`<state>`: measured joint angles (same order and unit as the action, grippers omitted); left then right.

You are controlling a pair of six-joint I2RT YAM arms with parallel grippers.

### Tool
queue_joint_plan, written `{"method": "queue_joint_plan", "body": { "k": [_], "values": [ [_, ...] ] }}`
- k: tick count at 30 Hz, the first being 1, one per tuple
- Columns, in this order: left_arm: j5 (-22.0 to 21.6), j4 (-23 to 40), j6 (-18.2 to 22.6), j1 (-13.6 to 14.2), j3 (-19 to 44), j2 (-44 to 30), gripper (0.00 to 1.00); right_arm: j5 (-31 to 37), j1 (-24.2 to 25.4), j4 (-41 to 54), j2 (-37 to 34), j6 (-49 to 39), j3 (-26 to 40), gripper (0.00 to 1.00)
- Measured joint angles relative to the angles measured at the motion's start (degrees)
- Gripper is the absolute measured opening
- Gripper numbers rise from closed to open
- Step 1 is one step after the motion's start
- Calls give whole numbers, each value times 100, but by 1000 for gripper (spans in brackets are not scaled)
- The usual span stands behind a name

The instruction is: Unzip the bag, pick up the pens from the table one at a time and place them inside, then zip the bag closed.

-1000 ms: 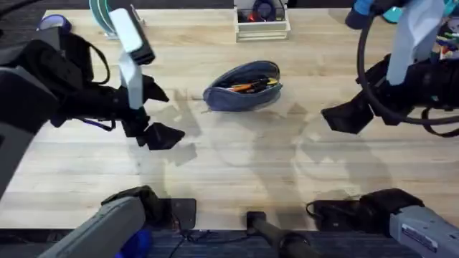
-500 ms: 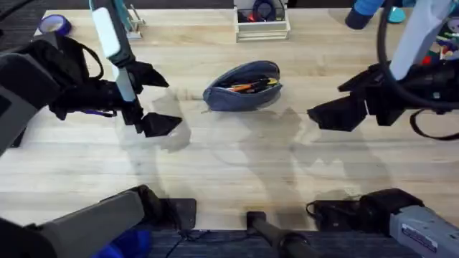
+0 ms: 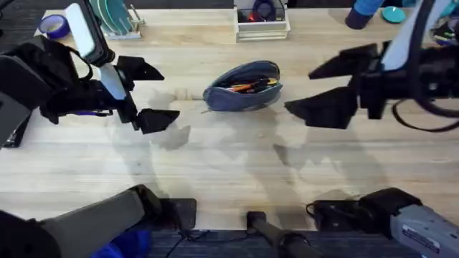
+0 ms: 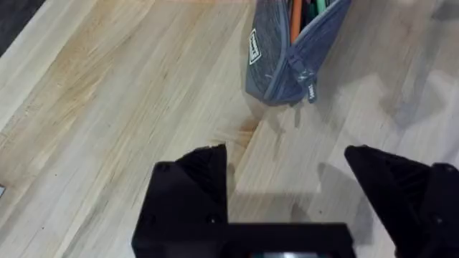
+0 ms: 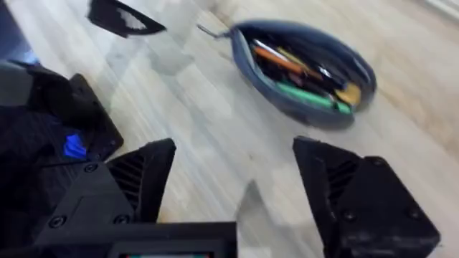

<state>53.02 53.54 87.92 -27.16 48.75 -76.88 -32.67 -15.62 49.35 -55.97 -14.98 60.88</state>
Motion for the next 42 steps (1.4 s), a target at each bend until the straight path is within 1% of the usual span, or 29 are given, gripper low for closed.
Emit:
{"method": "queue_joint_plan", "body": {
  "k": [7, 11, 16, 19, 22, 28, 35, 42],
  "values": [
    [22, 24, 2, 0, 0, 2, 993, -45, -721, -577, -539, 173, 0, 996],
    [35, 24, 2, 0, 0, 1, 993, -60, -1010, -1057, -905, 703, 0, 996],
    [34, 24, 2, 0, 0, 1, 993, -73, -1292, -1778, -1213, 1618, 0, 997],
    [32, 24, 2, 0, 0, 2, 993, -85, -1415, -2055, -1329, 2228, 0, 997],
    [32, 24, 2, 0, 0, 1, 993, -125, -1488, -2112, -1468, 2869, 0, 997],
    [11, 24, 2, 0, 0, 1, 993, -427, -1501, -2115, -1741, 3596, 0, 996],
    [8, 24, 2, 0, 0, 1, 993, -535, -1532, -2159, -1993, 4645, 0, 989],
    [-37, 24, 4, 0, 0, 2, 993, -535, -1862, -2672, -2271, 5581, 0, 990]
  ]
}}
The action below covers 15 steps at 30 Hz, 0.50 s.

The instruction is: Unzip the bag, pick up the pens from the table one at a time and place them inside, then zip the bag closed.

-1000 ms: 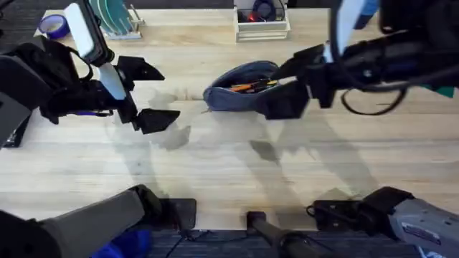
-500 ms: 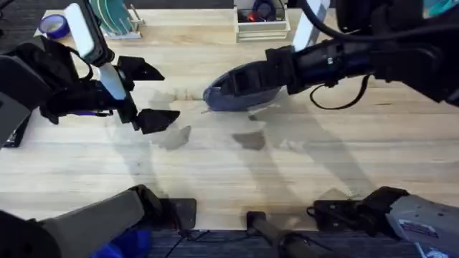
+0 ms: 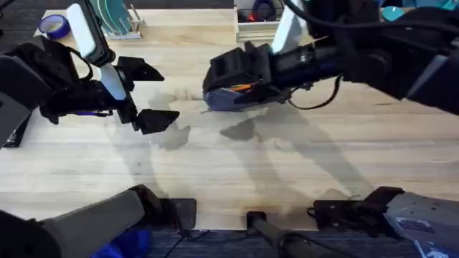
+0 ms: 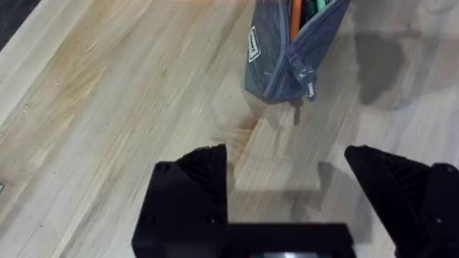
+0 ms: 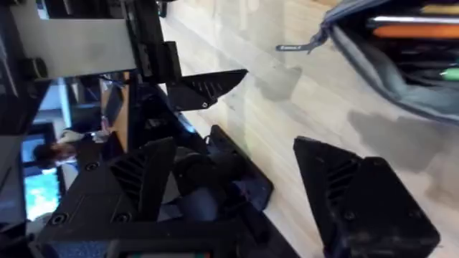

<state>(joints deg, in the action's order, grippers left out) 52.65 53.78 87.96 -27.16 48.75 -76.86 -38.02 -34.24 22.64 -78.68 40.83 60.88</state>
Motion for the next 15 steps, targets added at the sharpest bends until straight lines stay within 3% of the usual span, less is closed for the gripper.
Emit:
{"method": "queue_joint_plan", "body": {
  "k": [15],
  "values": [
    [-38, -2, 79, 0, 0, 0, 993, 175, -363, -229, -775, 1154, -2, 990]
  ]
}}
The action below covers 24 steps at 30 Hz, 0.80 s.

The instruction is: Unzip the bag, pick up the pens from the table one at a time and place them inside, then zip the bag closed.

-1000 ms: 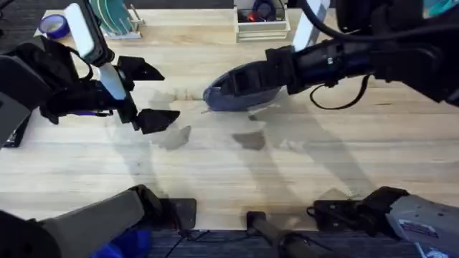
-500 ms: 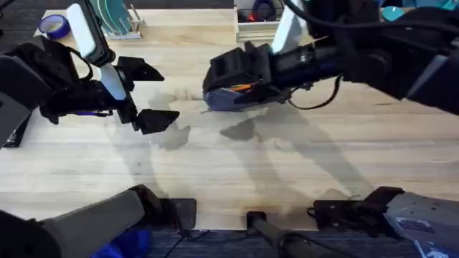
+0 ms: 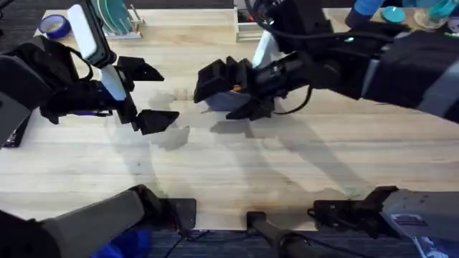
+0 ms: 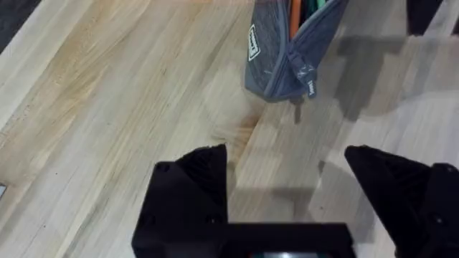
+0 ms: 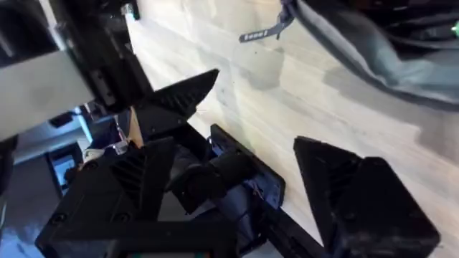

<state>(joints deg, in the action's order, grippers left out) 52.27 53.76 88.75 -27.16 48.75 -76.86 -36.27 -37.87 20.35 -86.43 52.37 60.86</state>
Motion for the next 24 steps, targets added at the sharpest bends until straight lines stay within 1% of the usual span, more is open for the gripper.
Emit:
{"method": "queue_joint_plan", "body": {
  "k": [9, 17, 24],
  "values": [
    [-2, 0, 0, 0, 0, -2, 993, 136, -137, -545, -477, 786, 0, 996],
    [-12, 0, 2, 0, 0, 0, 994, 630, -137, -775, -504, 1787, 0, 996],
    [-111, 0, 2, 0, 0, -1, 994, 856, -139, -805, -504, 2033, 0, 997]
  ]
}}
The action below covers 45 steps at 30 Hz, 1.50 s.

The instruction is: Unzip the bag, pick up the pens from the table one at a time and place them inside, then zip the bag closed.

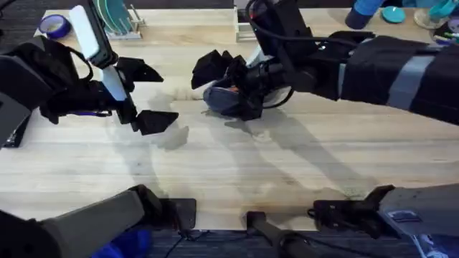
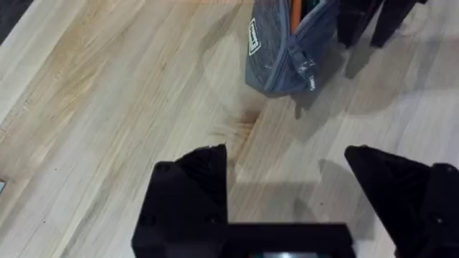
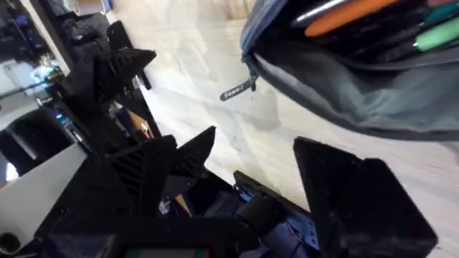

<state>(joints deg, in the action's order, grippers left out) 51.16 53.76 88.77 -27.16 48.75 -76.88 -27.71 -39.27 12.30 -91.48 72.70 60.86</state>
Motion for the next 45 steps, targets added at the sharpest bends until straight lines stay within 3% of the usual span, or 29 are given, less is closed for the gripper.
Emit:
{"method": "queue_joint_plan", "body": {
  "k": [7, 18, 29, 45],
  "values": [
    [0, 0, 0, 0, 0, 1, 992, 507, -142, -5, 1, 64, 0, 996],
    [0, 1, 0, 0, 0, -1, 994, 1628, -943, -30, -1, 275, 0, 997],
    [-2, 1, 0, 0, 0, 2, 993, 2221, -942, -506, -50, 737, 0, 996],
    [-2, 0, 0, 0, 0, 1, 993, 2389, -942, -1026, -496, 1312, 0, 996]
  ]
}}
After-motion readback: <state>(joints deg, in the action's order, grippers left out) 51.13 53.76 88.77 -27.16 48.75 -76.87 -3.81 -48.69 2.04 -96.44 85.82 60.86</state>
